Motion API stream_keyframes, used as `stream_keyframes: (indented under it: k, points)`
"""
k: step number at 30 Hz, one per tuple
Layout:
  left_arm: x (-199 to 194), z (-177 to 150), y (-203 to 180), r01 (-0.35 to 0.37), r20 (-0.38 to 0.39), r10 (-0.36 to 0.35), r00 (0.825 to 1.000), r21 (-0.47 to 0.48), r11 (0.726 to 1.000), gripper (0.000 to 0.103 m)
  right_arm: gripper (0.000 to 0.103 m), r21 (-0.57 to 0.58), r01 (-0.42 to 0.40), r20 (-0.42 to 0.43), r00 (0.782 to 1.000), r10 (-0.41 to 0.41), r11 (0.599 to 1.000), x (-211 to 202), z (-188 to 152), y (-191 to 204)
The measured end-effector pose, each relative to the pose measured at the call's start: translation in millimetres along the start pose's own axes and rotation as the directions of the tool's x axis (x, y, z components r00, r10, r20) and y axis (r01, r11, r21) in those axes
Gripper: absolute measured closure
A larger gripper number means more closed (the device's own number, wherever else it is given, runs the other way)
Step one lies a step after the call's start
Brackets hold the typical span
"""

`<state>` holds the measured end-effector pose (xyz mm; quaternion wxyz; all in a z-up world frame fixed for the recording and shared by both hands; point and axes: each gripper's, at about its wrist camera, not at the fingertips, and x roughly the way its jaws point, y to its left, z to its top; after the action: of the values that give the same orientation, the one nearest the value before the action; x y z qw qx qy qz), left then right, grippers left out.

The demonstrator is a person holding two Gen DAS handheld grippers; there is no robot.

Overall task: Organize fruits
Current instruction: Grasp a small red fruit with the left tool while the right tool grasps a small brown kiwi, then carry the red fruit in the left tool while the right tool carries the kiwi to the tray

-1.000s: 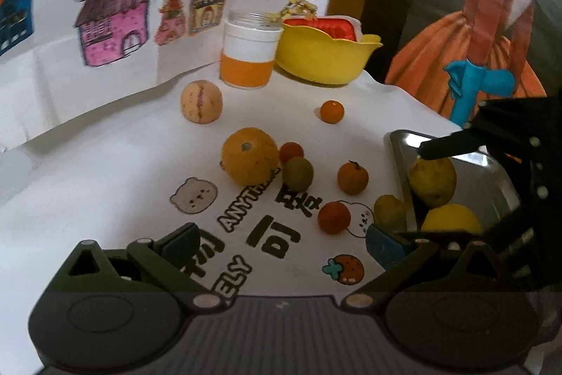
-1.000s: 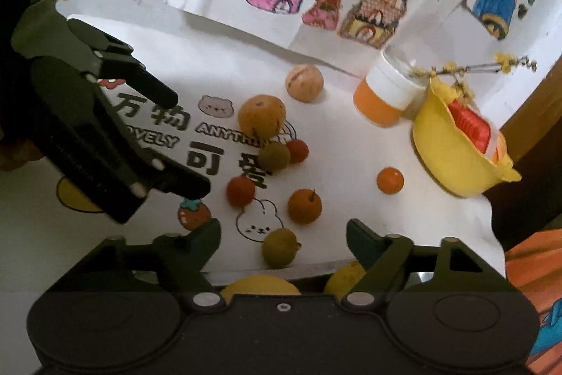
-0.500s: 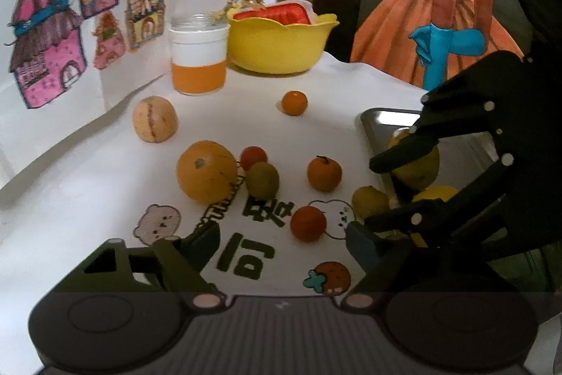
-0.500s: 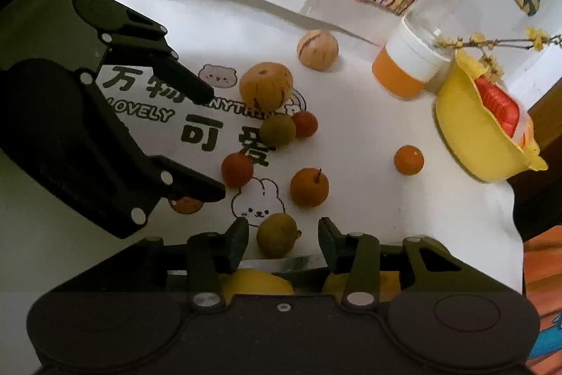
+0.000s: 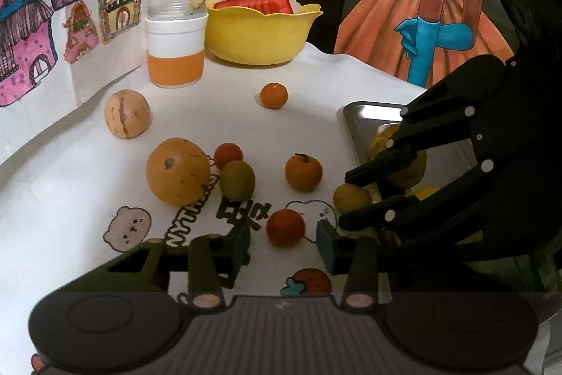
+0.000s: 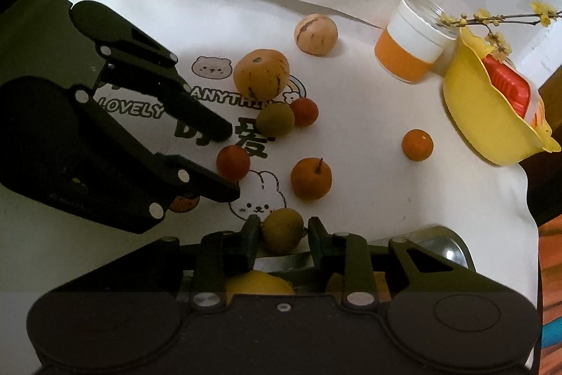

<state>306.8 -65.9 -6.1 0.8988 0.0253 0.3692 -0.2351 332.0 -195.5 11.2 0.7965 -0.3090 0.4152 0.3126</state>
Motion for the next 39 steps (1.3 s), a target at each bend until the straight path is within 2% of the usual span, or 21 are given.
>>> stream_keyframes:
  k: [7, 15, 23, 31, 39]
  points:
    - [0.5, 0.2, -0.9, 0.002, 0.0, -0.002, 1.0, -0.012, 1.0, 0.077, 0.072, 0.012, 0.013, 0.031, 0.999, -0.013, 1.0, -3.9, -3.4, 3.4]
    - [-4.2, -2.8, 1.5, 0.002, 0.004, -0.002, 1.0, -0.067, 0.998, 0.078, 0.072, 0.049, 0.049, 0.126, 0.991, -0.055, 0.998, -22.2, -14.8, 7.5]
    - [-19.4, -2.4, -6.3, -0.008, 0.035, 0.011, 0.999, -0.106, 0.994, 0.078, 0.072, 0.134, 0.095, 0.207, 0.971, -0.121, 0.986, -52.7, -30.6, 0.0]
    - [-34.8, 2.9, -33.5, 0.018, 0.075, -0.01, 0.997, -0.096, 0.995, 0.078, 0.072, 0.244, 0.159, 0.225, 0.95, -0.215, 0.957, -81.7, -58.9, -15.2]
    - [-41.6, 11.2, -74.4, 0.059, 0.123, -0.049, 0.991, -0.08, 0.995, 0.078, 0.072, 0.354, 0.233, 0.227, 0.918, -0.324, 0.906, -100.9, -94.8, -19.8]
